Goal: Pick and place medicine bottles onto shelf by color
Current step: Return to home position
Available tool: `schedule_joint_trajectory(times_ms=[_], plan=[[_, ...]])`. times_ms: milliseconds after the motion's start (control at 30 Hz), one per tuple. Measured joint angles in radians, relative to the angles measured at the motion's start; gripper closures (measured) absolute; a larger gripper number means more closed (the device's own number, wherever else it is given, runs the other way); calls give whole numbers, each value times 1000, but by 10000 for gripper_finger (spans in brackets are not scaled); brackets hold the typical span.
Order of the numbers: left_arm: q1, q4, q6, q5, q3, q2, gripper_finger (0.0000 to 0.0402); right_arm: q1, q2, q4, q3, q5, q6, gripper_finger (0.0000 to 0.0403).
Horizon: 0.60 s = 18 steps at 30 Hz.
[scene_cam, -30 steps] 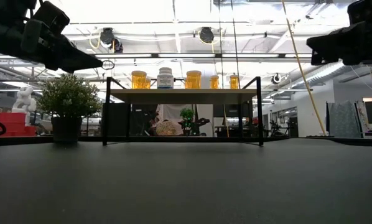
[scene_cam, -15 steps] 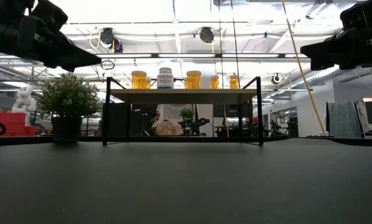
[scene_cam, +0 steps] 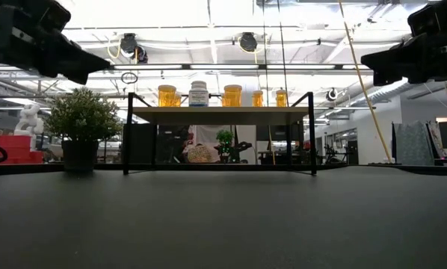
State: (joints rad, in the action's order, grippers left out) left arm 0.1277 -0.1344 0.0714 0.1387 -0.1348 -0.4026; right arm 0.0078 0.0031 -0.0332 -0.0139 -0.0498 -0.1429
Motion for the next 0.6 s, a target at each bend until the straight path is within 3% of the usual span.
schedule_joint_trajectory(times_ms=[600], plan=[[8,-108,13,-8,112,0,399,0,0,0,-1,0,0,403]])
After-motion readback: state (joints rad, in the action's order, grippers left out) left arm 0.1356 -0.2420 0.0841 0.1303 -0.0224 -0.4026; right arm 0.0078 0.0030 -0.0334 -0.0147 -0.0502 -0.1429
